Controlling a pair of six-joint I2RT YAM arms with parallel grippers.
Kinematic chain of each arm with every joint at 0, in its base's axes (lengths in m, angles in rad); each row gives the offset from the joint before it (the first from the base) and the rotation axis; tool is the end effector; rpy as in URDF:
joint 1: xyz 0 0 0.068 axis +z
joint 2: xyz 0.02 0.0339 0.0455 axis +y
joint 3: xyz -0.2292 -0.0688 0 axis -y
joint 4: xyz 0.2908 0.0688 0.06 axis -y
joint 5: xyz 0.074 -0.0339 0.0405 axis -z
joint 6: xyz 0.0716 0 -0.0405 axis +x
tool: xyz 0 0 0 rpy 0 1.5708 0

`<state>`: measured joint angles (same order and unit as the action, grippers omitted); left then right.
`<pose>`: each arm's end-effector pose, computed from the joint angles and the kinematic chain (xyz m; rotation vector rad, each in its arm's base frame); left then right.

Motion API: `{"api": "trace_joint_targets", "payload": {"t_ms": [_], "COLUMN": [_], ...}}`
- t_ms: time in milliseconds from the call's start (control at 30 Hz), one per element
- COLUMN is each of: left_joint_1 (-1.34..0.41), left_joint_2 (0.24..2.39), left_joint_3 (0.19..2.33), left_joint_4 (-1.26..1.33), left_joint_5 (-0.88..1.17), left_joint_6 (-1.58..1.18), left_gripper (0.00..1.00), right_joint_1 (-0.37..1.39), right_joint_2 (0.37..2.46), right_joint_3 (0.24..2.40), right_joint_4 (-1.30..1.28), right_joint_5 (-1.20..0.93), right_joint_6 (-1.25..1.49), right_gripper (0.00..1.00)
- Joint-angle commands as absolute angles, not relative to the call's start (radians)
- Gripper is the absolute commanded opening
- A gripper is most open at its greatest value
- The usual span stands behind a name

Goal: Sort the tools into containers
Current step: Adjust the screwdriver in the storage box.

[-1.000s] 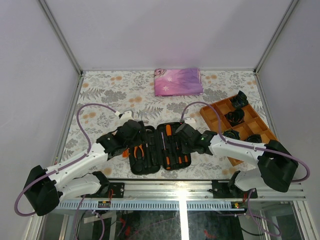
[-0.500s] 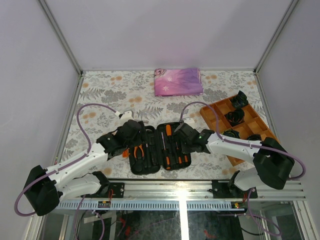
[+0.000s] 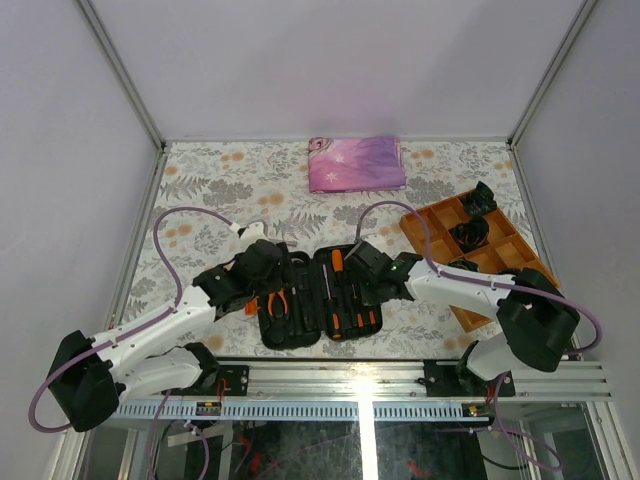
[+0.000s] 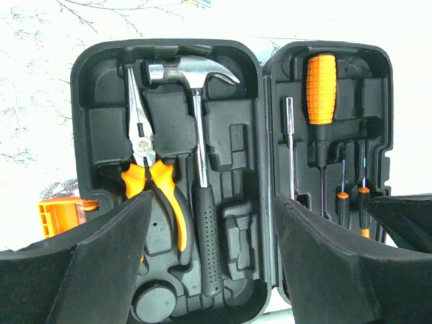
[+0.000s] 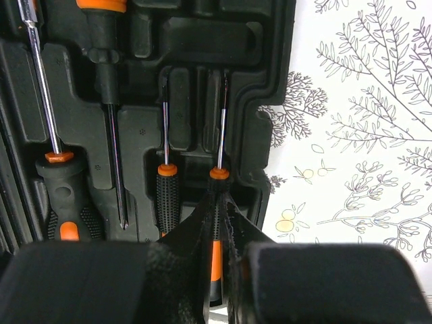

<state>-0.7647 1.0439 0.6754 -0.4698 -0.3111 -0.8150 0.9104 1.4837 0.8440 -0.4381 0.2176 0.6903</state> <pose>0.2264 -0.1868 0.1571 -0.2036 2.3829 -0.3868 0.2191 0.2569 0.0896 -0.2172 2.6243 0.2750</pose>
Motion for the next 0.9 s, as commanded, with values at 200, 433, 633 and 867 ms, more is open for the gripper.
{"api": "trace_joint_targets", "payload": {"t_ms": [200,433,633,867], "left_joint_1": [-0.759,-0.757,-0.756,-0.754], "left_joint_2": [1.025,1.023,1.026,1.03], "left_joint_3": [0.661,0.657,0.653,0.651], "left_joint_4": [-0.472,-0.472,-0.467,-0.464], "left_joint_5": [-0.331,-0.333,-0.331,-0.322], "left_joint_6": [-0.83,-0.829,-0.825,-0.821], "left_gripper": [0.71,0.71,0.72,0.71], "right_joint_1": [0.902,0.902,0.901,0.901], "right_joint_2": [1.654,1.764,1.801,1.807], "right_joint_3": [0.811,0.757,0.71,0.71], "right_joint_4": [-0.478,-0.416,-0.379,-0.403], "right_joint_5": [0.041,-0.057,-0.07,-0.038], "right_joint_6": [0.629,0.628,0.643,0.65], "right_gripper": [0.0,0.0,0.0,0.0]}}
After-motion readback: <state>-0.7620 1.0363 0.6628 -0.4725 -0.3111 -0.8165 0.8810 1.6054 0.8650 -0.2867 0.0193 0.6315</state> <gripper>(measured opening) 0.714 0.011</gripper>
